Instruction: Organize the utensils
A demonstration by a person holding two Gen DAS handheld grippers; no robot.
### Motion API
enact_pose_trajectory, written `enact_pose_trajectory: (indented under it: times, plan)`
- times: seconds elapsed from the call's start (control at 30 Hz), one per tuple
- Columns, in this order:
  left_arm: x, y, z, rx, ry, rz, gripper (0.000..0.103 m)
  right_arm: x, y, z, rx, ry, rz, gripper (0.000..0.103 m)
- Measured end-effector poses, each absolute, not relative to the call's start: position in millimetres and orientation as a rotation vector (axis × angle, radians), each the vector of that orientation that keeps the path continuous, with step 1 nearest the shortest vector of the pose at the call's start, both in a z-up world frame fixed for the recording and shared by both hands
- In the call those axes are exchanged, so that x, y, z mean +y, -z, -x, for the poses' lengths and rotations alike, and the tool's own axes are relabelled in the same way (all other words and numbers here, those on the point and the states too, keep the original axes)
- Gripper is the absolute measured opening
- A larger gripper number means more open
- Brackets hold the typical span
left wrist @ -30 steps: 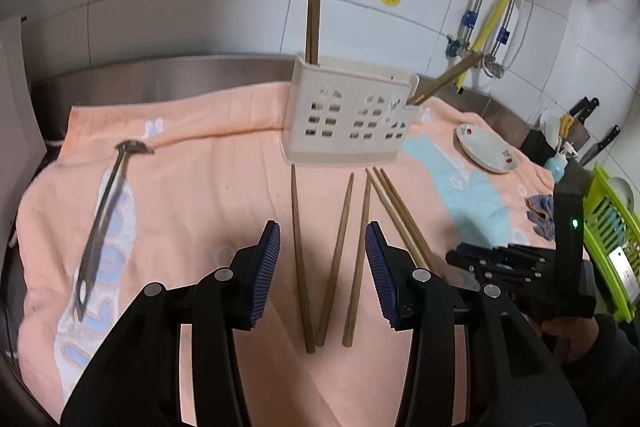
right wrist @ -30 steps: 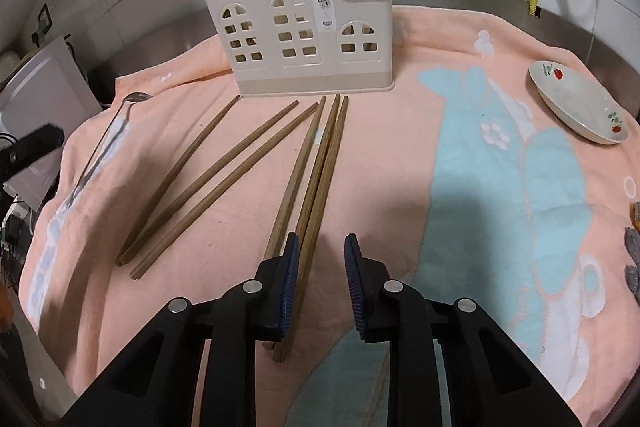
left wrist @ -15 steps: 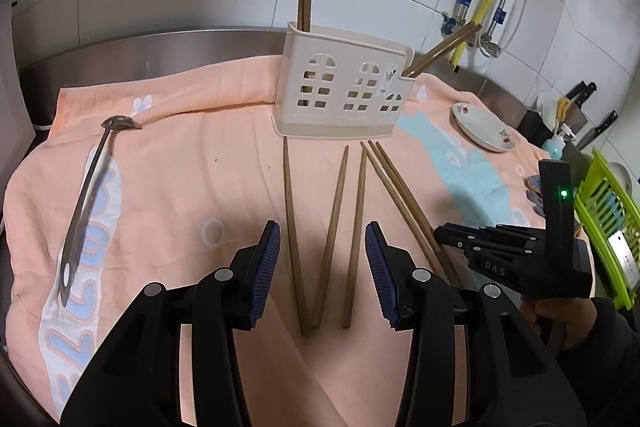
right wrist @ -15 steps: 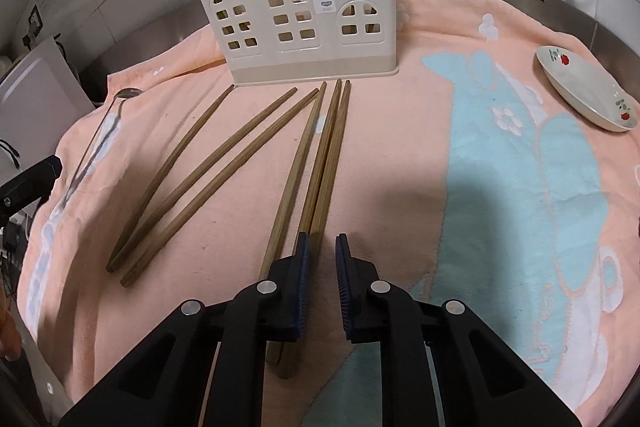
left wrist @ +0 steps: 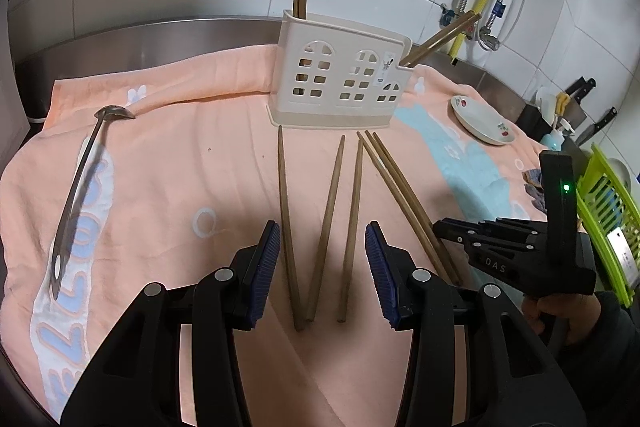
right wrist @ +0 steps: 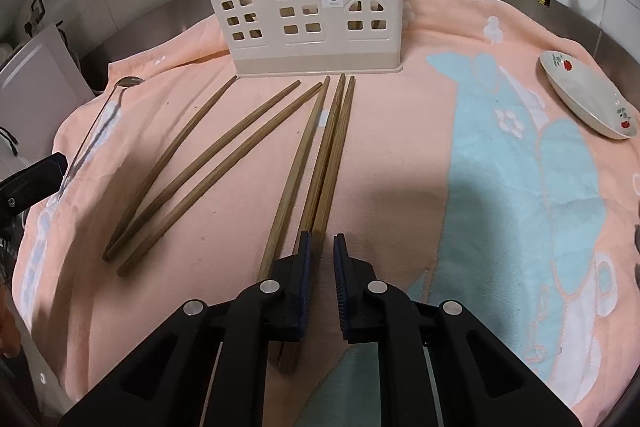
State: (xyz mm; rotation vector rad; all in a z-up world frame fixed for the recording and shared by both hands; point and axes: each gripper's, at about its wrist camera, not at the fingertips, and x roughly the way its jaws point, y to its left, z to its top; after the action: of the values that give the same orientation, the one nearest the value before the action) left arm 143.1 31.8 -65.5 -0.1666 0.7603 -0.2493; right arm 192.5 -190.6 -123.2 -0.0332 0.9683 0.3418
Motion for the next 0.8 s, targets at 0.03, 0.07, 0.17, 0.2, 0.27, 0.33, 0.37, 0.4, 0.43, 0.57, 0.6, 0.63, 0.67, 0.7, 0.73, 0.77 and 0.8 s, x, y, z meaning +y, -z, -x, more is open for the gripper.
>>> enact_pose_trajectory:
  times: [0.03,0.07,0.17,0.2,0.27,0.33,0.37,0.4,0.43,0.57,0.6,0.63,0.67,0.7,0.73,0.77,0.8]
  plan:
    - [31.2,65.8,-143.1,0.761,0.250,0.166,0.045,-189.0,122.8,-192.0,0.968,-0.339,0.044,0.011]
    - [30.8,66.1,-142.9,0.762,0.251,0.165,0.045,-187.8,122.5,-191.7,0.970,-0.340,0.050,0.011]
    - [28.7,67.4,-142.2,0.765,0.255,0.159,0.045,-188.0,124.3,-191.2,0.996,-0.366,0.035,0.011]
    - [28.5,68.2,-142.3,0.767,0.254,0.158,0.045,-187.6,126.9,-191.1,1.008,-0.367,0.033,0.008]
    - [28.6,70.4,-143.4,0.774,0.254,0.162,0.045,-185.6,127.5,-188.6,0.985,-0.349,0.064,0.008]
    - [27.4,71.7,-143.9,0.779,0.257,0.161,0.045,-187.1,127.5,-189.3,0.983,-0.343,0.047,0.007]
    - [25.9,72.1,-144.0,0.783,0.260,0.159,0.045,-188.5,127.6,-189.6,0.979,-0.340,0.040,0.007]
    - [24.2,72.8,-144.2,0.786,0.265,0.153,0.045,-188.4,127.6,-189.4,0.975,-0.339,0.044,0.007]
    - [22.3,73.6,-144.2,0.788,0.270,0.146,0.045,-187.1,127.6,-188.4,0.970,-0.338,0.056,0.007]
    - [11.7,80.9,-147.7,0.804,0.295,0.115,0.045,-186.4,127.6,-184.2,0.950,-0.335,0.066,0.008]
    - [6.8,84.7,-150.0,0.816,0.306,0.104,0.045,-187.4,127.7,-183.0,0.947,-0.335,0.062,0.008]
    - [2.7,88.1,-152.1,0.826,0.314,0.095,0.045,-188.3,127.6,-182.1,0.943,-0.335,0.062,0.008]
    - [0.0,90.8,-154.0,0.832,0.318,0.088,0.045,-189.3,127.3,-181.3,0.939,-0.334,0.061,0.008]
    - [-5.0,94.8,-157.0,0.842,0.325,0.077,0.044,-190.1,127.4,-180.9,0.935,-0.333,0.060,0.008]
    - [-8.1,97.5,-159.2,0.848,0.332,0.069,0.044,-191.5,127.5,-180.3,0.933,-0.332,0.056,0.008]
    - [-11.0,99.8,-161.1,0.851,0.339,0.059,0.041,-193.4,127.3,-179.6,0.932,-0.331,0.051,0.008]
    - [-13.4,102.5,-162.7,0.854,0.345,0.049,0.039,-194.8,126.7,-179.1,0.928,-0.328,0.049,0.007]
